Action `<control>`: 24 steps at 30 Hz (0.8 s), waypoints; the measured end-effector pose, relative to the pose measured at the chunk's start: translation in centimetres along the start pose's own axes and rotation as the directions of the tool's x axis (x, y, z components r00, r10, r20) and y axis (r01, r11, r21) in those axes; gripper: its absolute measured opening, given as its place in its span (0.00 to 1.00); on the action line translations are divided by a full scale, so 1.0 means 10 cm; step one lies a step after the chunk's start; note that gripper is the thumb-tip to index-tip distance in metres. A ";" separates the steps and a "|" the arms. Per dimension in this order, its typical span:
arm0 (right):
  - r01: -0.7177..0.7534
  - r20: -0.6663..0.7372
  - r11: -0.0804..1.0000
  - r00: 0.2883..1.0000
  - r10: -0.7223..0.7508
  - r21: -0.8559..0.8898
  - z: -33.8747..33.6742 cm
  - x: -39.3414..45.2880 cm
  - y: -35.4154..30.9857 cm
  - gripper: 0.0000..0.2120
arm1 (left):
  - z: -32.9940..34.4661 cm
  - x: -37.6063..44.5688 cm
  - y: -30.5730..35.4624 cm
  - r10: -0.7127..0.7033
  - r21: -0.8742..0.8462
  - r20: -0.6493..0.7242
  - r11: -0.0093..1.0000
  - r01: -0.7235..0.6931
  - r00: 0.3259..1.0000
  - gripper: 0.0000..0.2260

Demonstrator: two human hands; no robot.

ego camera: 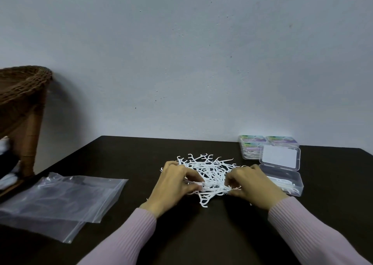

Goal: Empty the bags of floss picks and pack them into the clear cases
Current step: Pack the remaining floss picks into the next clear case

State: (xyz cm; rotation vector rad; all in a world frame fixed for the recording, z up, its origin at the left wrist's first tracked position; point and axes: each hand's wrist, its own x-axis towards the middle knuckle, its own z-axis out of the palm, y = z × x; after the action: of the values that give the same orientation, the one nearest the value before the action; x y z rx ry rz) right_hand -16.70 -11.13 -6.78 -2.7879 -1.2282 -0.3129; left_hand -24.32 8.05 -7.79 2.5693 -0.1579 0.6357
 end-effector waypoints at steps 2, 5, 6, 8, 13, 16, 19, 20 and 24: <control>0.004 -0.019 0.999 1.000 -0.003 0.053 0.00 -0.01 0.00 0.10 | -0.02 0.00 0.01 -0.003 -0.065 -0.015 0.998 0.002 1.000 0.07; -0.010 -0.041 0.995 0.999 0.014 0.099 0.00 -0.03 0.00 0.10 | -0.03 0.01 0.02 -0.036 -0.156 -0.034 0.987 0.030 0.999 0.06; -0.014 -0.046 0.995 0.999 0.018 0.097 0.00 -0.03 0.00 0.10 | -0.03 0.01 0.01 -0.038 -0.170 -0.049 0.985 0.029 0.998 0.06; -0.014 -0.060 0.997 0.998 0.019 0.081 -0.01 -0.03 0.00 0.12 | -0.03 0.02 0.00 -0.042 -0.181 -0.077 0.983 0.027 0.996 0.06; -0.089 -0.014 0.991 0.996 0.090 0.100 0.00 -0.05 -0.04 0.17 | -0.04 0.01 -0.01 -0.042 -0.163 -0.167 0.987 0.015 0.985 0.07; -0.268 -0.012 0.959 0.963 0.270 0.095 0.04 0.00 -0.13 0.26 | -0.05 0.02 -0.02 -0.017 -0.127 -0.201 0.992 -0.009 0.979 0.06; -0.370 0.018 0.928 0.929 0.370 0.049 0.05 0.07 -0.20 0.26 | -0.04 0.03 -0.02 -0.013 -0.093 -0.189 0.996 -0.005 0.982 0.07; -0.385 0.024 0.921 0.923 0.384 0.060 0.05 0.10 -0.22 0.22 | -0.04 0.02 -0.03 -0.009 -0.077 -0.183 0.997 -0.005 0.983 0.08; -0.426 0.022 0.890 0.903 0.428 0.161 0.02 0.10 -0.26 0.10 | -0.04 0.01 0.00 0.025 -0.051 -0.169 0.998 -0.034 0.985 0.08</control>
State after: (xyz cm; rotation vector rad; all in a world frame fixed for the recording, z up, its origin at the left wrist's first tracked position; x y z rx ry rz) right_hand -17.90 -8.64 -6.78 -2.8020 -0.5718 -0.1862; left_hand -24.36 8.26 -7.46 2.4519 -0.1541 0.8448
